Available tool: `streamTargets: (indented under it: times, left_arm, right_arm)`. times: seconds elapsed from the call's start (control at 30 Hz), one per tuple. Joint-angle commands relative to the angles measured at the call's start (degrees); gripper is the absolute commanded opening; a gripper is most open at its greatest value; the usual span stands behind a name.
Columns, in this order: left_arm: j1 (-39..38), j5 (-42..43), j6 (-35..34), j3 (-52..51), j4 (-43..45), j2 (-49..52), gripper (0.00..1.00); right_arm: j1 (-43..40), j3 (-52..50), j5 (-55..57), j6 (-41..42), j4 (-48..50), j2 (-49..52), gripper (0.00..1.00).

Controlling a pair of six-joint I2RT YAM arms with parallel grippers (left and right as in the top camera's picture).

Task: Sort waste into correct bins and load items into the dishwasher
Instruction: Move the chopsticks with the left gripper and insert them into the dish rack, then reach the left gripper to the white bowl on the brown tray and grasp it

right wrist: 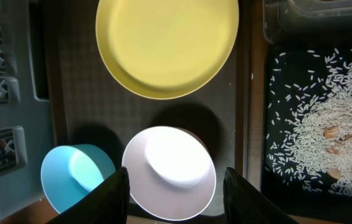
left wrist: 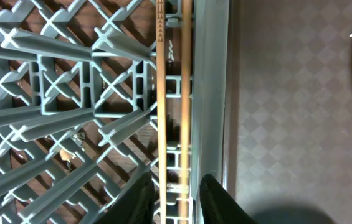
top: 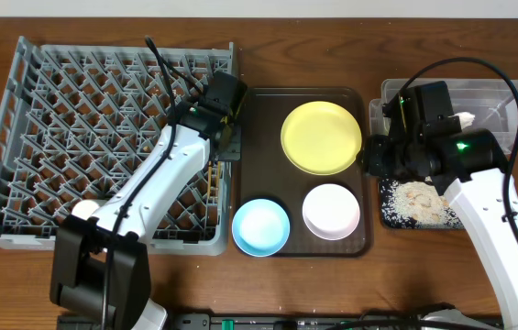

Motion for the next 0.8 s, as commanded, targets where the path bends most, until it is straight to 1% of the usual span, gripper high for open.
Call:
streamTargets:
  times: [0.0, 0.1, 0.17, 0.27, 0.37, 0.47, 0.57, 0.67, 0.77]
  left_arm:
    - [0.31, 0.15, 0.48, 0.50, -0.81, -1.81, 0.28]
    - [0.31, 1.49, 0.48, 1.66, -2.67, -4.44, 0.29]
    - [0.31, 4.11, 0.48, 2.89, -4.31, -7.10, 0.33]
    - [0.28, 9.55, 0.48, 3.67, -5.81, -12.98, 0.43]
    - [0.28, 14.58, 0.50, 3.67, -5.97, -18.84, 0.57]
    - [0.22, 17.16, 0.50, 3.67, -6.25, -23.58, 0.64]
    - [-0.09, 21.22, 0.52, 3.61, -7.50, -26.60, 0.64]
    - [-1.66, 23.06, 0.55, 2.62, -7.69, -26.64, 0.64]
    - [-4.13, 23.04, 0.92, 0.87, -7.43, -24.59, 0.64]
  right_arm:
    - [-0.31, -0.09, -0.09, 0.11, -0.13, 0.07, 0.46]
    - [-0.31, -0.09, -0.07, 0.09, -0.13, 0.07, 0.47]
    - [-0.31, -0.09, -0.09, -0.26, -0.13, 0.07, 0.47]
    - [-0.31, -0.09, -0.07, -1.44, -0.11, 0.07, 0.47]
    - [-0.28, -0.09, -0.09, -1.49, -0.13, 0.07, 0.47]
    - [0.11, -0.09, -2.10, -5.14, -0.17, 0.07, 0.48]
    - [1.40, -0.09, -3.28, -6.49, -1.18, 0.07, 0.48]
    - [1.33, -0.09, -0.87, -1.90, -2.03, 0.04, 0.47]
    - [-1.53, -0.09, 1.27, 1.03, -1.86, -0.17, 0.50]
